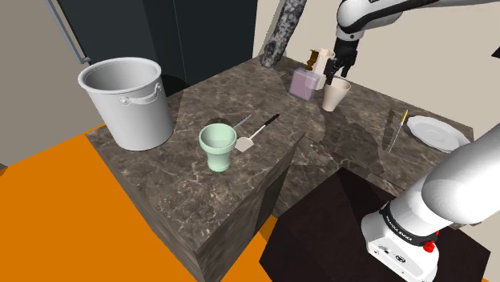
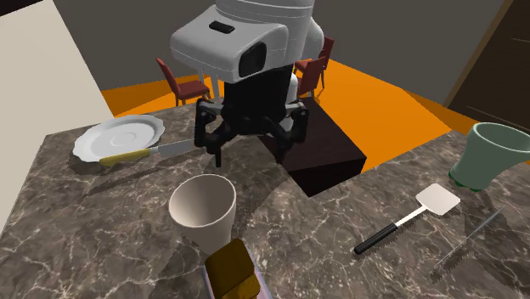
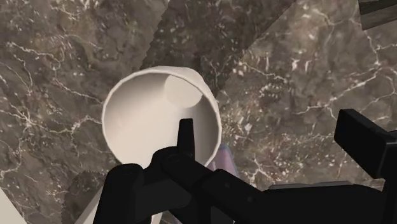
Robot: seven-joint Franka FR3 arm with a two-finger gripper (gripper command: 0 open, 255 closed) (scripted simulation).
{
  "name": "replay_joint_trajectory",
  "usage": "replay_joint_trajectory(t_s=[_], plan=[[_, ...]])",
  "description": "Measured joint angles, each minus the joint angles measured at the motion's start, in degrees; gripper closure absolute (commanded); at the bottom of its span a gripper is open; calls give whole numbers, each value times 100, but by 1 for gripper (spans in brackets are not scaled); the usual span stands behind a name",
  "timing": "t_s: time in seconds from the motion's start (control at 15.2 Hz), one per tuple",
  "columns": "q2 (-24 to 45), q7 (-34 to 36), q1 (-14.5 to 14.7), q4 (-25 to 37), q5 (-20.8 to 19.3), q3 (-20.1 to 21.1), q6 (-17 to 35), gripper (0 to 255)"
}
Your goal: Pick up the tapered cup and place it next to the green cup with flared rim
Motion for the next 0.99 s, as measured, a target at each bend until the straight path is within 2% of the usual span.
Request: replay_joint_trajectory(t_s=[0.13,0.26,0.66,0.99], plan=[[448,-173,-44,359,88,-68,33,0],[663,-281,-90,455,123,-113,122,0],[894,-331,-137,209,157,-149,588,0],[947,-344,-149,173,167,-157,678,0]])
